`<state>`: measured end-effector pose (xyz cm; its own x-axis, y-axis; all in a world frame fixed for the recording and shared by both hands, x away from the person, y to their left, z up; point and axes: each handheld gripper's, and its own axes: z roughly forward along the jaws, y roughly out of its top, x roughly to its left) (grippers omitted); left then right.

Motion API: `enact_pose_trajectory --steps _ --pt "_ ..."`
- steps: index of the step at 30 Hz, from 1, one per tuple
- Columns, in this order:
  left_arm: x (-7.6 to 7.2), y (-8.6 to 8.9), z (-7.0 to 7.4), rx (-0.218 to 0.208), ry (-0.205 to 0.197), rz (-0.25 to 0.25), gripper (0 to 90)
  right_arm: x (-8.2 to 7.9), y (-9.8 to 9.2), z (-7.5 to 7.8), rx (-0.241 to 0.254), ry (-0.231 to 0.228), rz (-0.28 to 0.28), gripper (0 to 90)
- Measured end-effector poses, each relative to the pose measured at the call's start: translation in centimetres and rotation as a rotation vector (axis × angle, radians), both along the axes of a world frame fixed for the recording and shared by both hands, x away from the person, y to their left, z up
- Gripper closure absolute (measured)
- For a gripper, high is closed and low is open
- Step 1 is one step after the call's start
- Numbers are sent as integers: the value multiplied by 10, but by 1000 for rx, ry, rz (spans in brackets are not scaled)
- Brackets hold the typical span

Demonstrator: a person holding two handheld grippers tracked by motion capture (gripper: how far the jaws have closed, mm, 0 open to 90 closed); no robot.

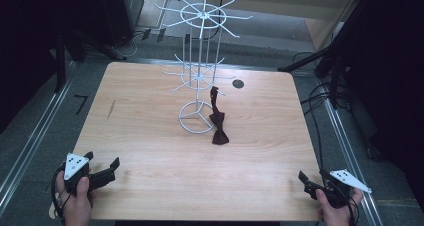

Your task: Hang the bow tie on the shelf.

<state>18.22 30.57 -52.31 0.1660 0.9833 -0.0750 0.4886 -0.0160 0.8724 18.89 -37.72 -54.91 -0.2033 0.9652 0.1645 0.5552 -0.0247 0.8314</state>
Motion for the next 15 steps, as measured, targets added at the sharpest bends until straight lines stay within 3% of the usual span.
enact_pose_trajectory --steps 4,6,11,15 --pt "-2 0 0 -5 -16 5 84 0 -5 -3 -5 12 -13 144" --pt "-2 1 0 -12 -19 7 84 0 -6 -3 29 8 -40 148" --pt "-5 1 0 -10 -42 15 84 1 0 -3 -31 15 -31 145" --pt "-6 -1 0 2 -53 15 84 2 0 -3 -13 35 -38 144"
